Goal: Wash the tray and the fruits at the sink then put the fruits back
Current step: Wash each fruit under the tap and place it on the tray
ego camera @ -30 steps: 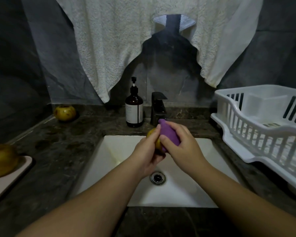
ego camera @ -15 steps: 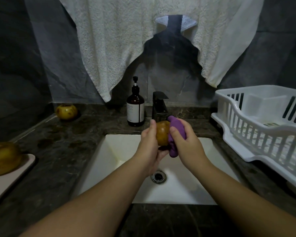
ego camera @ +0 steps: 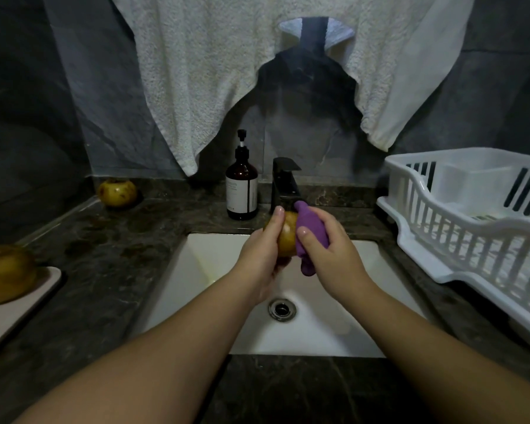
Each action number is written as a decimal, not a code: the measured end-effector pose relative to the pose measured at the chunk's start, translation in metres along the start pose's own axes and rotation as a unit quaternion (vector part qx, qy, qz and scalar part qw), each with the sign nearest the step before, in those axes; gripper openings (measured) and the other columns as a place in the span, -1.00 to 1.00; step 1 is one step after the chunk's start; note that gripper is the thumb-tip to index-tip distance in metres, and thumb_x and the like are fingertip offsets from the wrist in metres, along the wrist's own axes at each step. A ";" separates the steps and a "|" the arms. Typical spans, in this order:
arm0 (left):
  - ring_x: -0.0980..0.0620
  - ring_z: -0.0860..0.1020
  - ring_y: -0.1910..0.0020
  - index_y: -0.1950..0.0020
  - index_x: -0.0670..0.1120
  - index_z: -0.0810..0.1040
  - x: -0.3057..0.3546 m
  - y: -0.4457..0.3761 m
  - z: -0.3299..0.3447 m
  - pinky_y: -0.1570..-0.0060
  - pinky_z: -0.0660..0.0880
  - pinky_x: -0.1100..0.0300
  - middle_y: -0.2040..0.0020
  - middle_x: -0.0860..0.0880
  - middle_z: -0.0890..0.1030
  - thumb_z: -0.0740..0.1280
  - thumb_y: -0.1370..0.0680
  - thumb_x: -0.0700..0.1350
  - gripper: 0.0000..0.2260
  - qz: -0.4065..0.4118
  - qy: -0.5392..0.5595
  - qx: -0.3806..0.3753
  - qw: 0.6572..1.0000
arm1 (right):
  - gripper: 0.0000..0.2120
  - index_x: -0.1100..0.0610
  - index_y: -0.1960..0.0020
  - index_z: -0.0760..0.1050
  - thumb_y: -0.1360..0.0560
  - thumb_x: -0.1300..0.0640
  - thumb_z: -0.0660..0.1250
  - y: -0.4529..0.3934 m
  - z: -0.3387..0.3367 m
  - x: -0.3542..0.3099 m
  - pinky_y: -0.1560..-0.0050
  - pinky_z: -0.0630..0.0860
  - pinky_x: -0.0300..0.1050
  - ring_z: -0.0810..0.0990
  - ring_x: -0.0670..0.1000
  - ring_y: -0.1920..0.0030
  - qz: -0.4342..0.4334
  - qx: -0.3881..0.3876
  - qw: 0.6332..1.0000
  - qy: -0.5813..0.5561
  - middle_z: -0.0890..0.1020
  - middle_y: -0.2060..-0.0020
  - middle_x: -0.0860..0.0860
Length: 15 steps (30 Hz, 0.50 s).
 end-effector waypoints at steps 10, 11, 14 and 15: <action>-0.10 0.72 -0.10 -0.34 -0.10 0.57 0.000 0.004 0.003 -0.13 0.66 0.03 -0.11 -0.16 0.74 0.40 -0.60 0.18 -0.55 -0.006 0.046 -0.023 0.999 | -0.64 -0.09 -0.43 0.45 -0.64 -0.04 0.31 -0.002 -0.004 0.003 -0.03 0.56 -0.20 0.58 -0.13 -0.12 0.029 0.009 0.998 -0.052 0.57 -0.24 -0.04; -0.12 0.71 -0.13 -0.36 -0.11 0.56 -0.002 0.006 0.005 -0.20 0.64 -0.02 -0.14 -0.19 0.73 0.39 -0.60 0.20 -0.52 -0.021 0.057 -0.040 0.997 | -0.63 -0.09 -0.43 0.45 -0.63 -0.05 0.32 -0.002 -0.004 0.001 -0.08 0.57 -0.14 0.58 -0.09 -0.15 0.023 0.014 0.999 -0.045 0.56 -0.25 -0.04; -0.08 0.65 -0.19 -0.40 -0.09 0.55 -0.007 0.008 0.009 -0.20 0.59 0.03 -0.23 -0.17 0.68 0.41 -0.53 0.31 -0.39 -0.053 0.014 -0.059 0.997 | -0.55 -0.09 -0.46 0.43 -0.59 -0.09 0.34 0.002 -0.004 -0.003 -0.03 0.59 -0.18 0.51 -0.12 -0.19 -0.023 0.000 1.000 0.018 0.47 -0.28 -0.11; -0.06 0.65 -0.17 -0.40 -0.08 0.55 -0.005 0.007 0.006 -0.14 0.61 0.05 -0.23 -0.16 0.68 0.43 -0.52 0.30 -0.39 -0.040 0.008 -0.046 0.998 | -0.55 -0.08 -0.46 0.42 -0.60 -0.07 0.33 0.002 -0.003 -0.003 0.03 0.57 -0.26 0.52 -0.13 -0.18 -0.025 -0.005 1.000 0.016 0.47 -0.27 -0.10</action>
Point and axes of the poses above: each hand's wrist, its own y-axis away from the middle knuckle, its own z-axis out of the palm, x = y × z, the point moved 4 cm from there along -y, towards the middle knuckle
